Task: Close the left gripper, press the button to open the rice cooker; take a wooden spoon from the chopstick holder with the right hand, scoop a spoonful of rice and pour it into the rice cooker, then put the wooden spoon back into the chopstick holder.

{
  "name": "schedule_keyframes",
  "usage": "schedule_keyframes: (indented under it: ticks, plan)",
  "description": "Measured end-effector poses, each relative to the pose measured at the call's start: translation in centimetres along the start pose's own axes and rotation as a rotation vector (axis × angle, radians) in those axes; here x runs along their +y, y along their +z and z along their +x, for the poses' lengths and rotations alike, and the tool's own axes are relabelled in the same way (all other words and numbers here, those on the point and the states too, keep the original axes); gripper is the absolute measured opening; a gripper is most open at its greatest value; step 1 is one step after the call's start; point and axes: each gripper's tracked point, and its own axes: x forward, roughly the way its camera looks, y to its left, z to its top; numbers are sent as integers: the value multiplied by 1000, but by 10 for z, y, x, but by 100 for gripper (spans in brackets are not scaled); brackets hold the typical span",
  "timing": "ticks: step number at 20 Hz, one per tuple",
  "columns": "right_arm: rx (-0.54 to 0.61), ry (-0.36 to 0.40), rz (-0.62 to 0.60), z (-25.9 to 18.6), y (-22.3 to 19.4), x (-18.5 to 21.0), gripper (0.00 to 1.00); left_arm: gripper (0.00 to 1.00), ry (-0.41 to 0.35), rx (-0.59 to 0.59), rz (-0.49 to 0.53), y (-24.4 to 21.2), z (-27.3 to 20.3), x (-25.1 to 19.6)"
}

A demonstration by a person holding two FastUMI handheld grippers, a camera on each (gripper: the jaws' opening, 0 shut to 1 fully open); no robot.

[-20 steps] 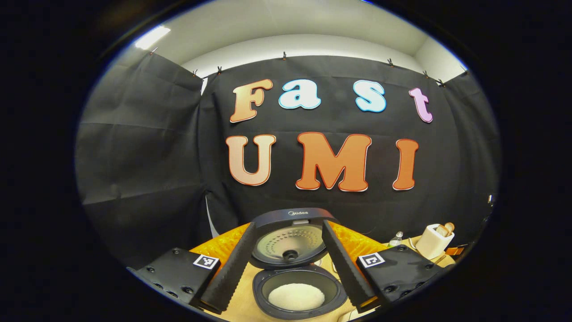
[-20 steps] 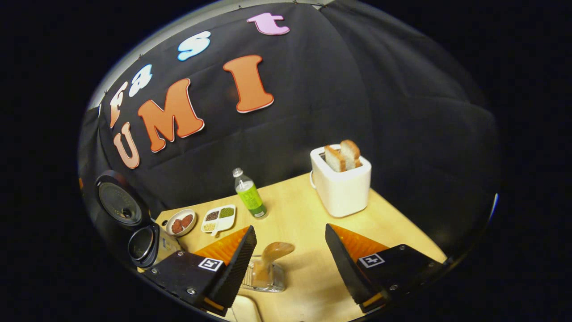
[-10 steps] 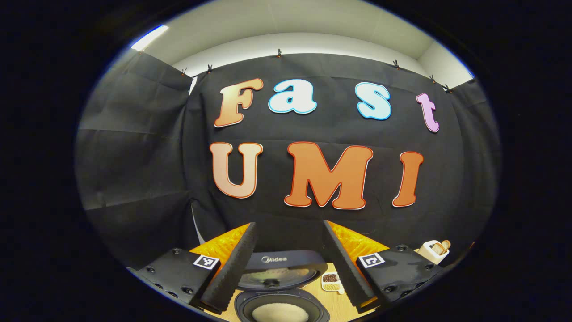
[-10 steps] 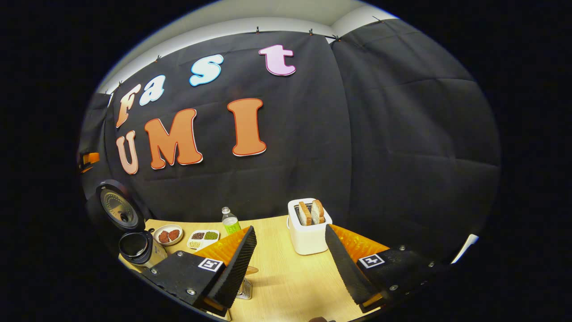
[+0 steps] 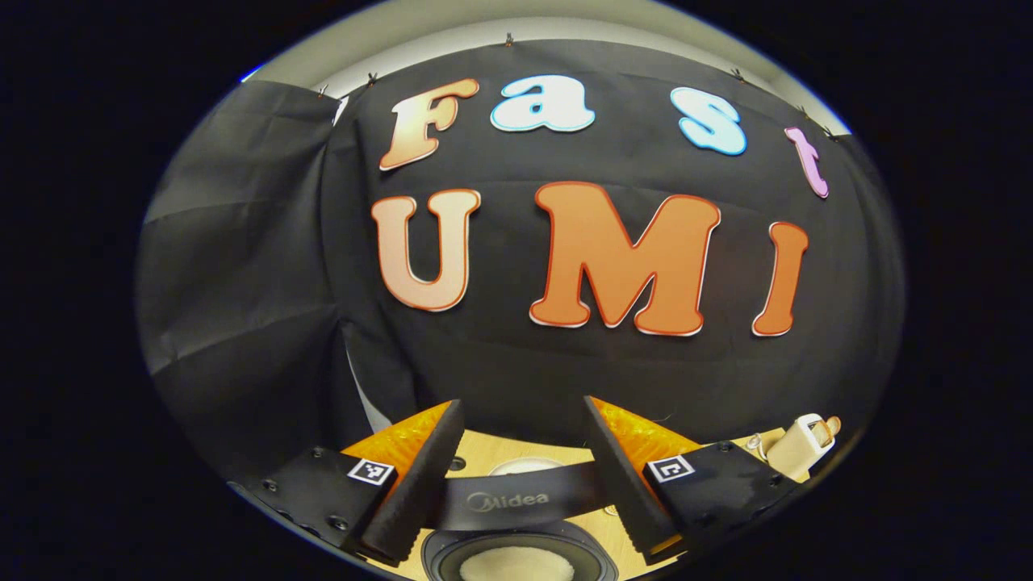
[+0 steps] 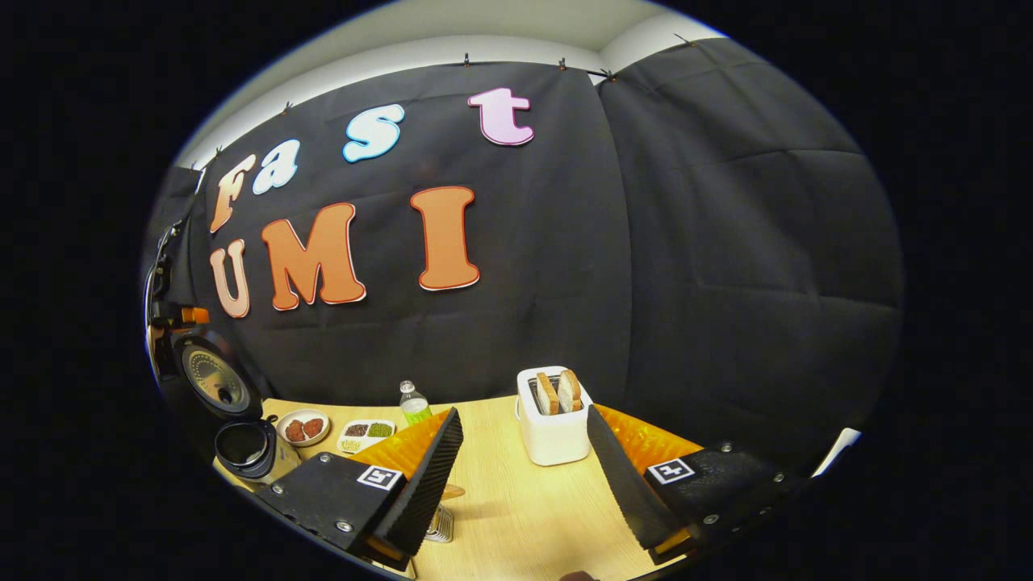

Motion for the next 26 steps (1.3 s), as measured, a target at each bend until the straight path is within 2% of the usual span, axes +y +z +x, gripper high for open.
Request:
schedule_keyframes:
  ticks: [1,3,6,12,13,19,23,24,25,26]
  plan:
    - [2,1,0,2,2,0,95,97,-19,-38,-18,4,-5,-3]
    - [-3,11,2,6,5,4,95,100,-40,-34,-9,-3,-16,-8]
    - [-8,38,-14,12,8,15,95,99,-55,-34,-16,-16,-34,-11]
    - [-26,92,-22,27,19,37,95,100,-71,-42,-5,-79,-101,-26]
    - [-26,99,-19,30,18,39,95,98,-63,-54,-10,-89,-110,-28]
    - [-19,144,0,39,16,58,95,100,-29,55,-19,-183,-120,-32]
    - [-8,146,3,40,12,57,95,100,-3,8,7,-199,-118,-28]
    - [-7,141,4,41,11,55,95,96,-2,4,14,-206,-120,-29]
    - [-5,138,4,42,10,54,95,100,-1,8,19,-213,-120,-30]
    - [0,137,4,41,8,53,95,100,0,17,18,-220,-121,-30]
